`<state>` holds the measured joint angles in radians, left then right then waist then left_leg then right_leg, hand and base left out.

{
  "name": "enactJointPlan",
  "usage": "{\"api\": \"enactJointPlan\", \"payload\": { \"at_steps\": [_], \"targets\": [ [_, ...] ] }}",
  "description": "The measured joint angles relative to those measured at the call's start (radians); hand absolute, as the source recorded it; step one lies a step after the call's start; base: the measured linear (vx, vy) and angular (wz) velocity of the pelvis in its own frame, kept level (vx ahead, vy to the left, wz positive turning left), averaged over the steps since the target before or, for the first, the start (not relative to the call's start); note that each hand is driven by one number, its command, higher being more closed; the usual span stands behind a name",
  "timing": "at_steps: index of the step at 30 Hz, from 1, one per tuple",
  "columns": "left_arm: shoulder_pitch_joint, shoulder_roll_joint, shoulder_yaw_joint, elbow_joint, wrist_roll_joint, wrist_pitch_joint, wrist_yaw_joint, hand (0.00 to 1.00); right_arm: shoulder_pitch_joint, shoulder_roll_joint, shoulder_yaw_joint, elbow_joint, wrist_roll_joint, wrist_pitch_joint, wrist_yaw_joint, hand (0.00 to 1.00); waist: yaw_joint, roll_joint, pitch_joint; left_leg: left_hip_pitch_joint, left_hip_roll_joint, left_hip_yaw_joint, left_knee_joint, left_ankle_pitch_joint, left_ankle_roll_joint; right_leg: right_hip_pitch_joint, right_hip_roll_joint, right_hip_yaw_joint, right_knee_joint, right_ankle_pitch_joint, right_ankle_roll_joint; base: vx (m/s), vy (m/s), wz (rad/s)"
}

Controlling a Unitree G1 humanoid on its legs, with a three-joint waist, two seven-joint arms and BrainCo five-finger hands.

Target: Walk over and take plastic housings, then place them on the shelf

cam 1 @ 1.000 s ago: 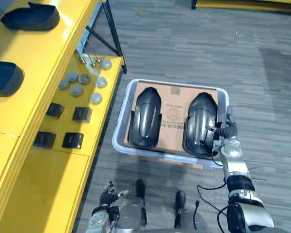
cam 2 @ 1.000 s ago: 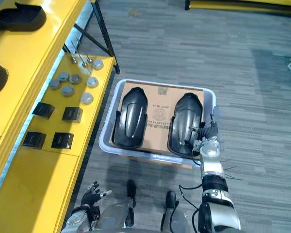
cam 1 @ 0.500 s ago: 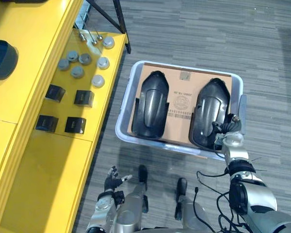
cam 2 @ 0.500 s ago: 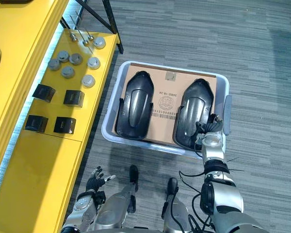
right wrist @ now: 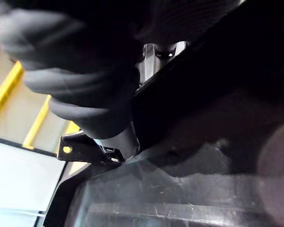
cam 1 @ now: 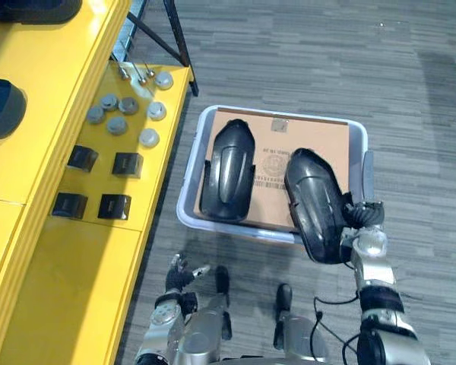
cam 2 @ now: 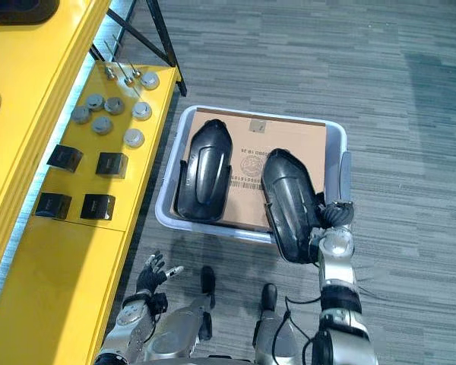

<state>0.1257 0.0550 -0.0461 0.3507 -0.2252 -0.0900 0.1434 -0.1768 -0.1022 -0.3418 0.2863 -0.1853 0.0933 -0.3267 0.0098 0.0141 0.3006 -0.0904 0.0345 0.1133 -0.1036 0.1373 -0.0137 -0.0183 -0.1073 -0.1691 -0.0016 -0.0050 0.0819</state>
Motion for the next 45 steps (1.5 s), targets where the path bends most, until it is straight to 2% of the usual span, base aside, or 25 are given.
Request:
{"api": "enactJointPlan", "payload": {
  "at_steps": [4, 9, 12, 18, 23, 30, 36, 39, 40, 45],
  "targets": [
    [0.053, -0.015, -0.003, -0.189, 0.0, -0.001, -0.01, 0.0, 0.071, 0.048, -0.001, -0.113, -0.024, -0.002, -0.002, 1.0, -0.008, -0.019, -0.046, 0.009, -0.001, -0.011, 0.0, 0.0, 0.0, 0.017, -0.001, -0.015, -0.002, 0.0, 0.0, 0.0, 0.004, 0.08],
    [0.064, -0.038, -0.015, -0.371, -0.009, -0.007, -0.003, 0.0, 0.105, 0.101, 0.032, -0.231, -0.045, -0.007, -0.007, 1.0, -0.022, -0.014, -0.095, 0.015, -0.001, -0.013, 0.0, 0.001, 0.0, 0.018, 0.0, -0.02, -0.003, 0.0, 0.0, -0.03, 0.009, 0.03],
    [0.048, -0.049, -0.082, -0.468, -0.007, -0.018, 0.045, 0.0, 0.111, 0.121, 0.105, -0.312, -0.076, -0.01, -0.024, 1.0, -0.023, -0.013, -0.122, 0.031, -0.001, -0.008, 0.0, 0.001, 0.0, 0.034, -0.001, -0.019, -0.004, 0.001, -0.001, 0.0, 0.0, 0.0],
    [-0.024, -0.065, -0.182, -0.498, 0.001, -0.014, 0.104, 0.0, 0.11, 0.137, 0.239, -0.396, -0.187, -0.011, -0.041, 1.0, -0.024, -0.009, -0.166, 0.036, 0.0, 0.001, 0.0, 0.001, 0.0, 0.034, 0.0, -0.01, -0.004, 0.005, -0.002, -0.01, 0.006, -0.04],
    [-0.11, -0.071, -0.215, -0.497, 0.009, 0.0, 0.142, 0.0, 0.11, 0.144, 0.334, -0.422, -0.248, -0.011, -0.04, 1.0, -0.025, -0.008, -0.186, 0.056, 0.001, 0.006, 0.0, 0.001, 0.0, 0.049, 0.0, -0.002, -0.003, 0.006, -0.002, -0.01, 0.006, -0.03],
    [-0.147, -0.071, -0.267, -0.428, 0.04, 0.039, 0.19, 0.0, 0.11, 0.141, 0.444, -0.434, -0.261, -0.019, -0.04, 1.0, -0.031, -0.009, -0.206, 0.061, 0.002, 0.025, 0.0, 0.001, 0.0, 0.048, 0.0, 0.01, -0.003, 0.01, -0.001, -0.02, 0.011, -0.04],
    [-0.177, -0.07, -0.291, -0.389, 0.04, 0.045, 0.213, 0.0, 0.111, 0.138, 0.526, -0.434, -0.27, -0.019, -0.042, 1.0, -0.037, -0.008, -0.209, 0.065, 0.002, 0.029, 0.0, 0.001, 0.0, 0.048, 0.0, 0.019, -0.004, 0.015, 0.0, -0.01, 0.01, -0.04],
    [-0.187, -0.068, -0.303, -0.349, 0.039, 0.05, 0.232, 0.0, 0.125, 0.137, 0.528, -0.434, -0.269, -0.019, -0.043, 1.0, -0.038, -0.01, -0.237, 0.066, 0.001, 0.035, 0.0, 0.001, 0.0, 0.047, 0.0, 0.029, -0.01, 0.018, 0.0, 0.01, 0.01, -0.08],
    [-0.188, -0.067, -0.305, -0.344, 0.039, 0.05, 0.233, 1.0, 0.128, 0.137, 0.53, -0.434, -0.268, -0.019, -0.044, 1.0, -0.038, -0.01, -0.244, 0.066, 0.001, 0.038, 0.0, 0.001, 0.0, 0.048, 0.0, 0.031, -0.012, 0.019, 0.0, 0.02, 0.005, -0.1],
    [-0.188, -0.044, -0.325, -0.319, 0.029, 0.05, 0.232, 1.0, 0.134, 0.129, 0.552, -0.434, -0.256, -0.019, -0.045, 1.0, -0.05, -0.009, -0.265, 0.068, 0.004, 0.042, 0.0, 0.0, 0.0, 0.048, 0.003, 0.037, -0.02, 0.024, -0.003, 0.0, 0.002, -0.05]
  ]
}}
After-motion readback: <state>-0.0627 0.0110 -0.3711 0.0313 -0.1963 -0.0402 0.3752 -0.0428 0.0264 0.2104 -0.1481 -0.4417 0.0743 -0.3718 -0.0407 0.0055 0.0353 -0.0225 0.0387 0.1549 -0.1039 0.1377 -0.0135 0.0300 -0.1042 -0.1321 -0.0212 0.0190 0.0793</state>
